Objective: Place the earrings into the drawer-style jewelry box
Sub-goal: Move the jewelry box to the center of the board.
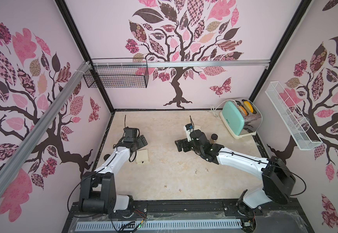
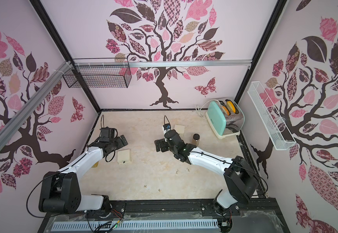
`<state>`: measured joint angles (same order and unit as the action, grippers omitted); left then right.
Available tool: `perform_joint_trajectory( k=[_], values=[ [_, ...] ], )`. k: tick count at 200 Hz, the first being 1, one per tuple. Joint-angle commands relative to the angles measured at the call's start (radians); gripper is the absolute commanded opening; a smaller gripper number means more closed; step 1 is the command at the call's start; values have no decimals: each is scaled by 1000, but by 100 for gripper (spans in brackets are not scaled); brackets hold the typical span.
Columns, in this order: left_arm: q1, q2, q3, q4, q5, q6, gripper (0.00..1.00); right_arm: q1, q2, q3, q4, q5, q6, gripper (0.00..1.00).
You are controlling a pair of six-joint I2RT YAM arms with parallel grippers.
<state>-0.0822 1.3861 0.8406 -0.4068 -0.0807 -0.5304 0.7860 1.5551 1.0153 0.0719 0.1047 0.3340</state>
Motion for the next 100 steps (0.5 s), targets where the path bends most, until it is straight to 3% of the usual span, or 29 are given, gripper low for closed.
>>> perform_joint_trajectory(
  k=[1,44,100],
  values=[
    [8,-11,-20,-53,61,-64,98,1,20,52,-4,-60,-4,100],
    [4,-7,-102,-24,162,-133,98,-2,55,51,0,-58,-16,100],
    [-48,0,-137,31,197,-158,98,-4,70,39,6,-62,-15,100]
  ],
)
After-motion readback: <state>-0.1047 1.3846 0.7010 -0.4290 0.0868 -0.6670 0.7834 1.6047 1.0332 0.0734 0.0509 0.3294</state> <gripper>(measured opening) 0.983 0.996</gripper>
